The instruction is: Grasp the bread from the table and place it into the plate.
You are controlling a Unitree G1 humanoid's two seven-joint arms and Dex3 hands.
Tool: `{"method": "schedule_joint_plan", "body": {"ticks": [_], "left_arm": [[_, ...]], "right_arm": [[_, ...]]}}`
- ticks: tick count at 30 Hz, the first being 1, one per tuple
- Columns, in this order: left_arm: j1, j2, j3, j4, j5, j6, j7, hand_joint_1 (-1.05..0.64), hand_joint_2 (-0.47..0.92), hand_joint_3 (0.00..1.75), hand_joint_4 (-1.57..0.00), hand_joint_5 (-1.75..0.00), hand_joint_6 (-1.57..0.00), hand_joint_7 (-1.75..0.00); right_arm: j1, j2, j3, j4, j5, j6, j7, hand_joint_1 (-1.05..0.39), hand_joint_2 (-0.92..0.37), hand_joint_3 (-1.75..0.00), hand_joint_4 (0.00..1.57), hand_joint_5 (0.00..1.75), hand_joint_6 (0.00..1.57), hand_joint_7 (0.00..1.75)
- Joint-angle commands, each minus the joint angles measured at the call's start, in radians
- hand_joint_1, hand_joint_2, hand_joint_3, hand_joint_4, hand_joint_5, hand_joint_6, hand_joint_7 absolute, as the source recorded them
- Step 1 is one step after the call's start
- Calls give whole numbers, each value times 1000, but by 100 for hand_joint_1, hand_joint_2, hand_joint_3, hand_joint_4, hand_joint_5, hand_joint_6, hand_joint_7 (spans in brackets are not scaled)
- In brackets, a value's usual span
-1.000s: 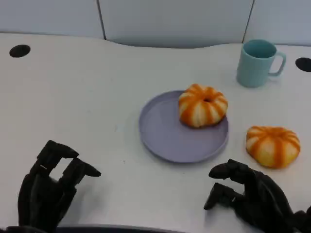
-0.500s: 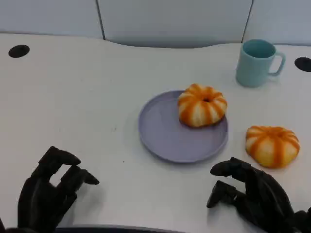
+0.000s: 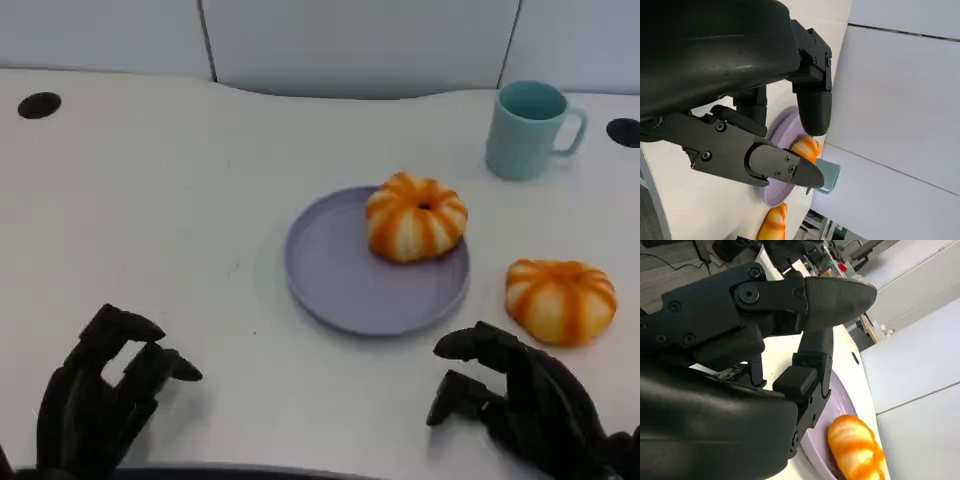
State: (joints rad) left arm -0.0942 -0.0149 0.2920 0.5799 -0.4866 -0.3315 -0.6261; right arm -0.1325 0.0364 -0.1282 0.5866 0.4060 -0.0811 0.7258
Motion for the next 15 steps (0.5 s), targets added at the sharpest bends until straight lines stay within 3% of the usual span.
{"method": "schedule_joint_plan", "body": {"ticks": [1, 15], "left_arm": [[-14, 4, 14, 12, -19, 2, -12, -49, 92, 3, -43, -175, -31, -173], [-23, 11, 14, 32, -17, -7, -31, -51, 92, 3, -39, -175, -30, -174]], "right_arm": [[0, -20, -17, 31, 0, -17, 11, -51, -92, -46, 66, 142, 66, 97], [2, -22, -15, 20, -12, -10, 5, -51, -92, -44, 70, 139, 72, 92]]}}
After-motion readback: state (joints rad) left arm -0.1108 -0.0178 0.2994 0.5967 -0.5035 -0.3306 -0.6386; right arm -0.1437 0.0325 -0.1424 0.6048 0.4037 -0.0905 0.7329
